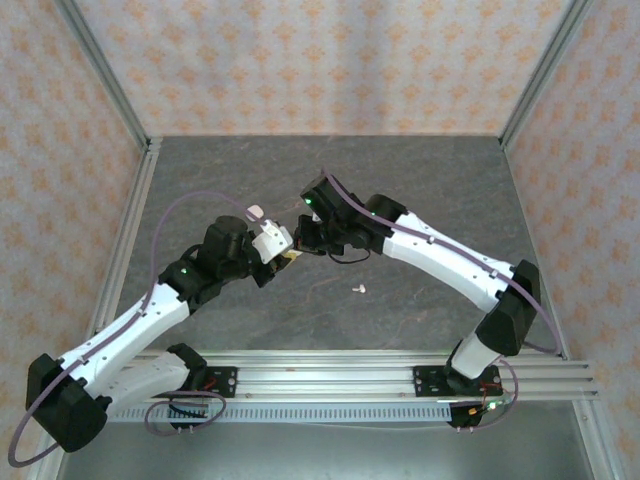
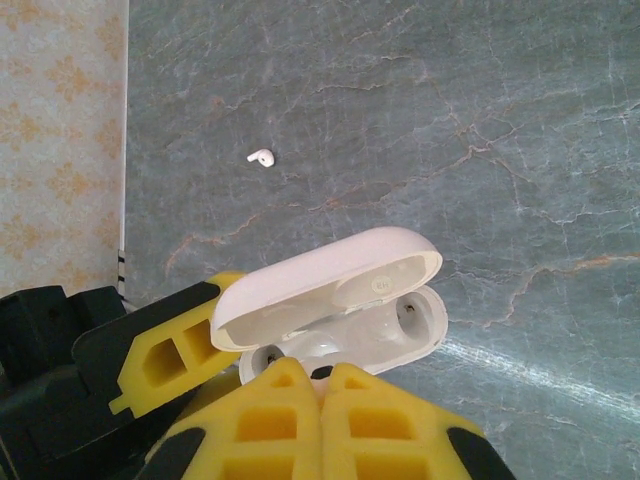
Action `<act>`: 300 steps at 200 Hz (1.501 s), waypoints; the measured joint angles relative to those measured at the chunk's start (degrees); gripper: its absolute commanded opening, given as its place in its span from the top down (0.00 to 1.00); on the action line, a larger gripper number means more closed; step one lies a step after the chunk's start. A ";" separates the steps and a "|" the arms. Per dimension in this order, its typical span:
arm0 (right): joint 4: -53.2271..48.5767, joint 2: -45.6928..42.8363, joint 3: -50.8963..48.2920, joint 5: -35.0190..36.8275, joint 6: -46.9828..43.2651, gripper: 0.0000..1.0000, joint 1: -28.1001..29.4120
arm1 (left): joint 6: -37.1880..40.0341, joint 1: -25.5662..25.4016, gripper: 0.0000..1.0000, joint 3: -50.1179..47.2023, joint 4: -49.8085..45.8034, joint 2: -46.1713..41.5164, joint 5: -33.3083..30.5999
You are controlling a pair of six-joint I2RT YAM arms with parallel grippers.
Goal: Insert wireless bluetooth earbuds into charging case
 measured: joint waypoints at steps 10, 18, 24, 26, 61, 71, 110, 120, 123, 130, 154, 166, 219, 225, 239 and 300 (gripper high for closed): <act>0.02 -0.26 0.00 0.02 0.00 0.97 0.00 | 0.20 -0.17 1.00 0.00 0.11 -0.22 0.02; 0.04 -0.35 0.00 0.09 0.00 0.97 0.00 | 0.26 -0.31 1.00 0.00 0.24 -0.35 0.04; 0.04 -0.42 0.00 0.15 -0.02 0.97 0.00 | 0.28 -0.37 1.00 0.00 0.26 -0.44 0.04; 0.04 -0.46 0.00 0.17 -0.02 0.97 0.00 | 0.28 -0.37 1.00 0.00 0.26 -0.46 0.04; 0.04 -0.66 0.00 0.57 -1.11 0.98 0.00 | 0.37 -0.48 1.00 0.00 0.35 -0.52 0.50; 0.02 -0.79 0.07 0.79 -1.73 0.97 0.00 | 0.37 -0.48 1.00 0.00 0.44 -0.52 0.98; -1.03 -1.42 0.96 1.42 -4.50 0.98 -0.17 | 0.35 -0.04 1.00 0.00 1.36 -0.63 4.07; -1.16 -1.77 1.05 1.46 -5.27 0.98 -0.31 | 0.35 0.31 1.00 0.00 1.66 -0.63 5.05; -1.22 -1.95 1.07 1.49 -5.53 0.98 -0.35 | 0.33 0.39 1.00 0.00 1.75 -0.63 5.29; -1.29 -2.25 1.07 1.51 -6.08 0.98 -0.46 | 0.33 0.48 1.00 0.00 1.79 -0.63 5.97; -1.70 -3.61 1.09 1.64 -8.39 0.98 -1.07 | 0.26 1.31 1.00 0.00 1.79 -0.63 8.79; -1.70 -4.37 1.09 1.73 -9.57 0.98 -1.46 | 0.20 1.60 1.00 0.00 1.79 -0.63 10.40; -1.68 -7.89 1.09 0.66 -16.72 0.99 -1.92 | 0.15 3.58 1.00 1.27 0.46 -0.59 18.29; -1.68 -8.24 1.09 0.44 -17.73 1.00 -1.92 | 0.15 3.89 1.00 1.81 0.02 -0.55 19.26; -1.73 -9.07 1.09 -0.46 -20.79 1.00 -1.95 | 0.13 4.48 1.00 3.08 -0.85 -0.28 21.64; -4.02 -11.78 1.40 -4.28 -34.27 0.99 -1.92 | 0.15 7.13 1.00 6.84 -4.85 1.40 30.62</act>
